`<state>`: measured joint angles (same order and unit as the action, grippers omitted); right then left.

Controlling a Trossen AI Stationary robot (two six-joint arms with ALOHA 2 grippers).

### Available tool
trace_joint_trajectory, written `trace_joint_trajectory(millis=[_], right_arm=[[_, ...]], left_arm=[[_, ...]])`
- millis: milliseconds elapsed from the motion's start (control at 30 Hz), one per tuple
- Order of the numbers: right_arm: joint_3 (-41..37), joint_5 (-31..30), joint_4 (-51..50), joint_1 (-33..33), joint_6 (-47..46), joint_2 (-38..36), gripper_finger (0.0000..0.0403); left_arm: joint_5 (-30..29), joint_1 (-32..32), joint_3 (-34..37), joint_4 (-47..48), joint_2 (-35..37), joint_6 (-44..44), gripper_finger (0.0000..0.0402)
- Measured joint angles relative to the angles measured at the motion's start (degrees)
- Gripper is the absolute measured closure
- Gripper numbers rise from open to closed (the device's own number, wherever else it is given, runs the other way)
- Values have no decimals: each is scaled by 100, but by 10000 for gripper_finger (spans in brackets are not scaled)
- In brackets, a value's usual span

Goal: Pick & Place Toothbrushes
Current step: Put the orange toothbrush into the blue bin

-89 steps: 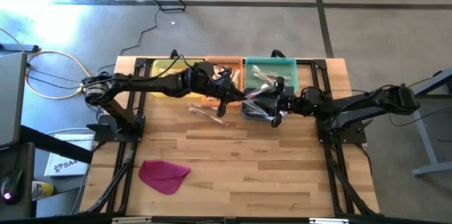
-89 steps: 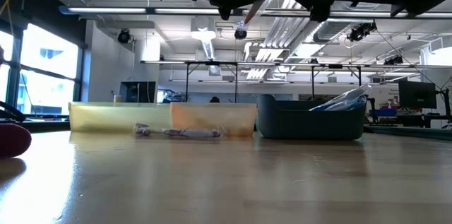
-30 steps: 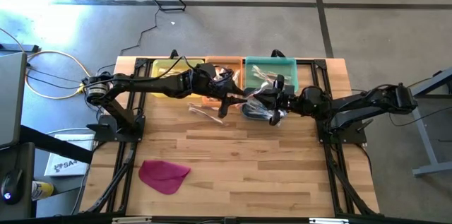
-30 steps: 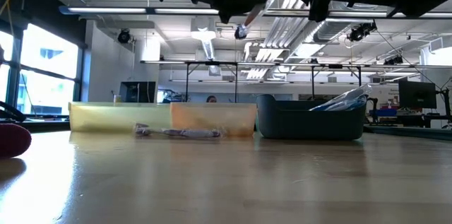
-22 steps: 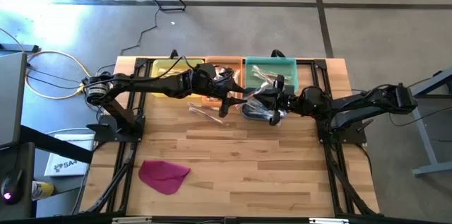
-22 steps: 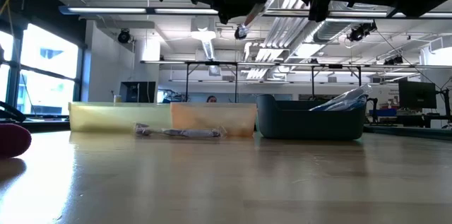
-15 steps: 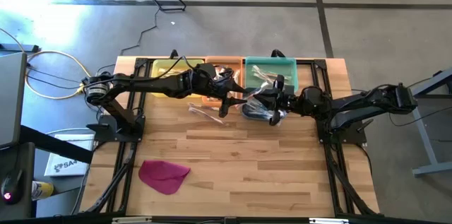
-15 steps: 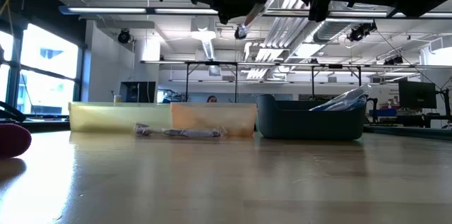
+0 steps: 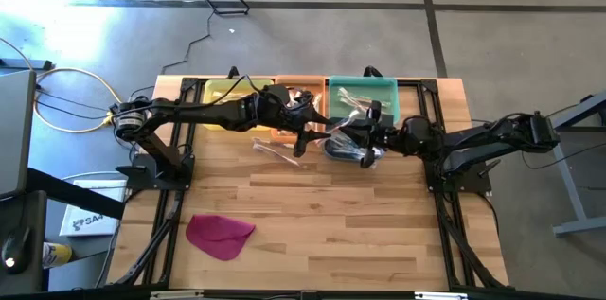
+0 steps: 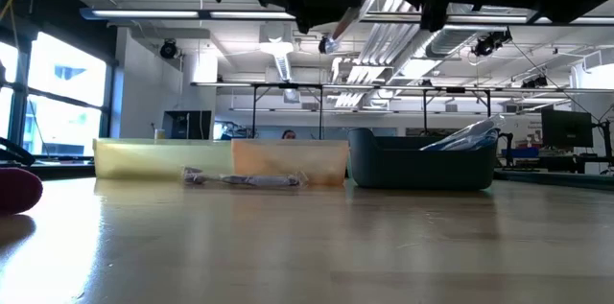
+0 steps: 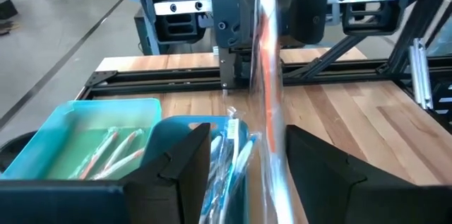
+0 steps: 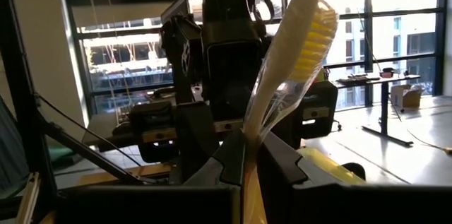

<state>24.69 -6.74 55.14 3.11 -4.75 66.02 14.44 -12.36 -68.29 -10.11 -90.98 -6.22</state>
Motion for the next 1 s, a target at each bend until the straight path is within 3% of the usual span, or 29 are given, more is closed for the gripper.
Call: trace_joint_trajectory(millis=[233, 467, 700, 833, 1000], right_arm=[[0, -298, -149, -2, -1, 0, 392], [2, -848, -391, -9, -14, -2, 392], [2, -1192, -842, -13, 2, -33, 392], [2, -1378, -927, 69, 44, -35, 392], [8, -1414, -986, 331, 33, -35, 392]], left_arm=[[-2, -9, 0, 488, 0, -241, 226], [45, -489, 51, 971, 36, -58, 226], [1057, -927, 1043, -661, 634, -83, 226], [1069, -1131, 2023, -1763, 1121, 24, 226], [1071, -1331, 3154, -2420, 1732, 104, 226]])
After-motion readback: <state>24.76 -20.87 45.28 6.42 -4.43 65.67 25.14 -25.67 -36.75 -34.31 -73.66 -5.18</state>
